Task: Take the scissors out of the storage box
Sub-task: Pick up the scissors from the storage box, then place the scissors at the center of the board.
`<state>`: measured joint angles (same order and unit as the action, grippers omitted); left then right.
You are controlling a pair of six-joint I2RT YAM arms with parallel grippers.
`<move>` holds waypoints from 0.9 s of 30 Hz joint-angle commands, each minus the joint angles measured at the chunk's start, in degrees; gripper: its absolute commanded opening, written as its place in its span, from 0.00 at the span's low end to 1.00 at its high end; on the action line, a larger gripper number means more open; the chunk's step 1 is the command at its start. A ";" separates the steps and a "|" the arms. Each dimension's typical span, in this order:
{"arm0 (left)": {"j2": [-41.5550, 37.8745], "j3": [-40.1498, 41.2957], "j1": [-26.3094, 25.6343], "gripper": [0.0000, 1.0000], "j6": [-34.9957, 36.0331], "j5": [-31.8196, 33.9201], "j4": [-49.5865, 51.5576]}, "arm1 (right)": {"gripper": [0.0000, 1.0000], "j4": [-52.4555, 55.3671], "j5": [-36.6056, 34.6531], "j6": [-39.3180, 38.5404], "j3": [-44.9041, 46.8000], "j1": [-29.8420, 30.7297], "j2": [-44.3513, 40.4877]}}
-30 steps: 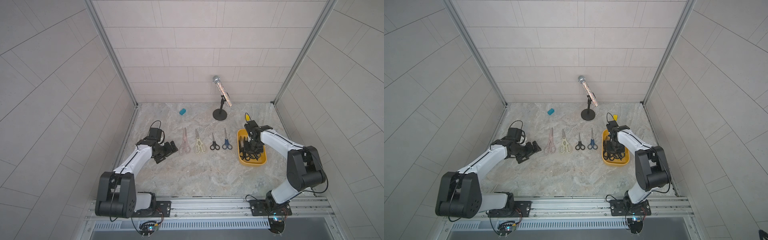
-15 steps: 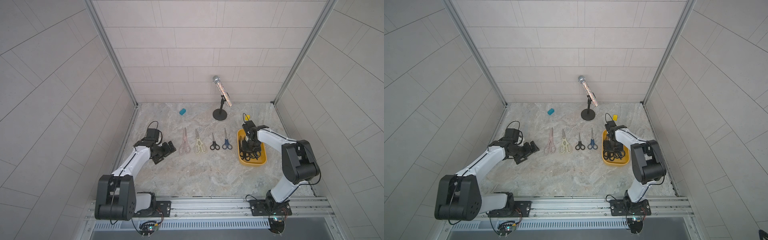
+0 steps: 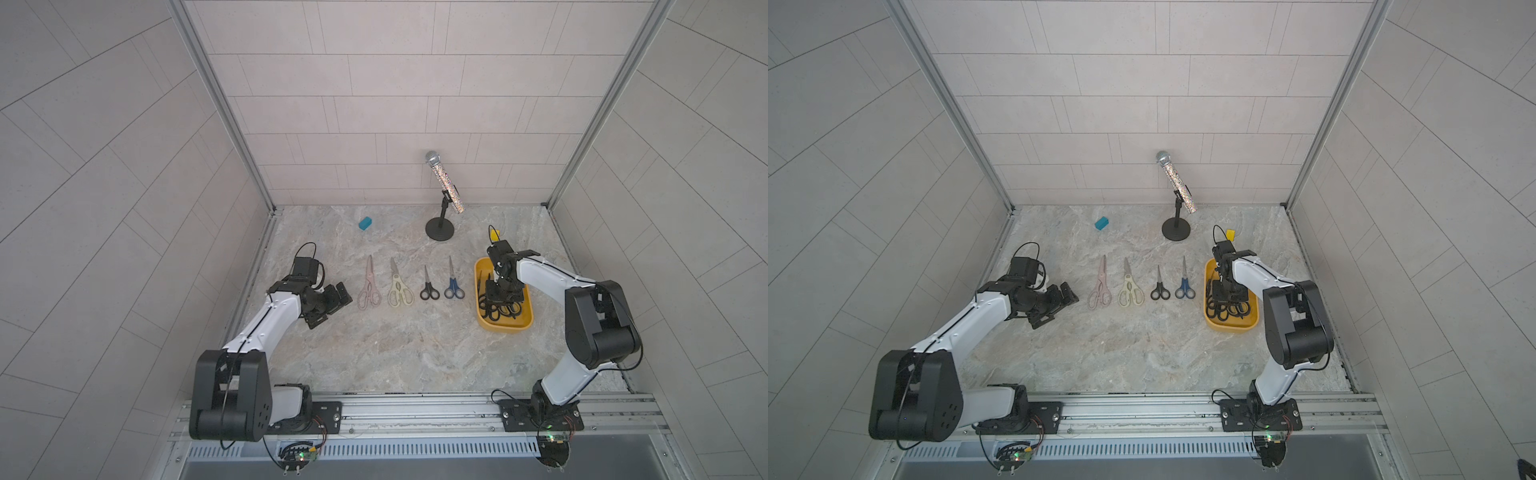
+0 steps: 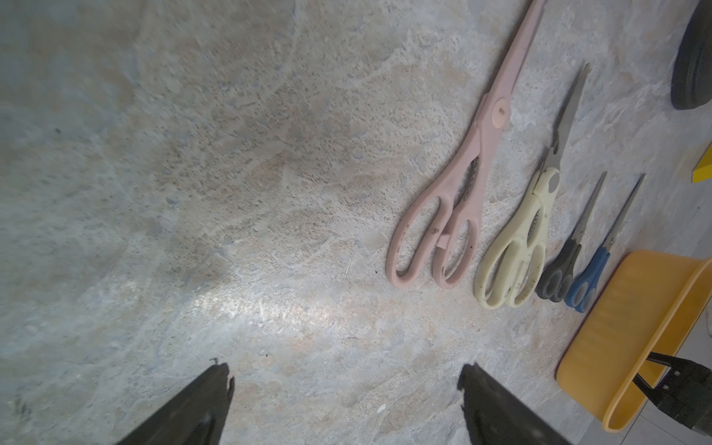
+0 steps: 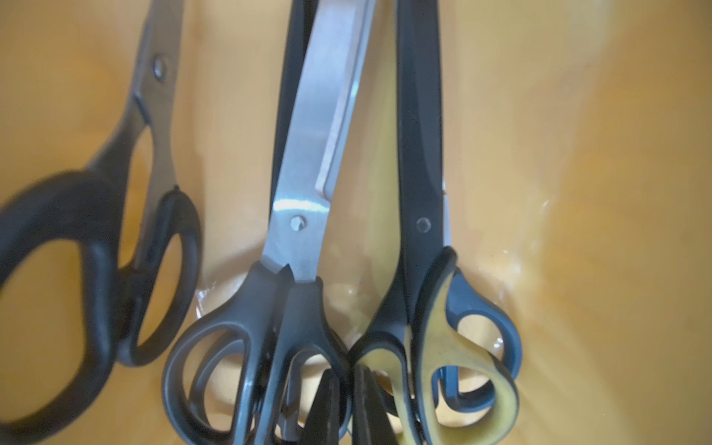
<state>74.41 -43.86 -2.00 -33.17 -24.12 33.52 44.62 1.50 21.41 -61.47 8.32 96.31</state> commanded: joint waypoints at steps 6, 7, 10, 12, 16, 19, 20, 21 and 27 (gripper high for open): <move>-0.85 -0.91 0.25 1.00 -0.09 0.98 0.93 | 0.00 4.77 0.37 -0.27 -0.20 -0.41 -6.02; -0.74 -1.02 0.29 1.00 -0.14 1.02 0.93 | 0.00 5.22 0.15 -0.36 -0.14 -0.41 -6.38; -0.29 -1.40 0.24 1.00 -0.06 0.95 0.66 | 0.00 6.22 -0.57 -0.14 -0.18 -0.41 -6.67; 0.18 -1.58 0.24 1.00 -0.53 0.79 0.40 | 0.00 6.77 -0.96 0.18 -0.44 -0.41 -6.83; 1.04 -1.69 0.25 1.00 -1.23 0.60 -0.61 | 0.00 8.34 -0.86 0.55 -0.99 -0.49 -8.53; 1.67 -2.16 0.25 1.00 -1.30 0.95 -1.07 | 0.00 9.15 1.12 0.98 -1.16 -0.36 -11.85; 1.85 -2.26 0.22 1.00 -1.30 1.15 -1.19 | 0.00 9.46 1.75 1.52 -1.17 -0.24 -12.99; 1.96 -2.36 0.24 1.00 -1.26 1.40 -1.40 | 0.00 9.45 3.08 2.11 -1.08 0.13 -14.34; 1.11 -2.18 0.41 1.00 -1.66 2.36 -2.41 | 0.00 9.65 4.24 5.75 -1.17 8.70 -20.12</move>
<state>75.88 -44.82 -1.98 -34.35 -23.00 31.79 52.86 4.78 24.36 -61.65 13.15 78.28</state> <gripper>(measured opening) 0.999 0.088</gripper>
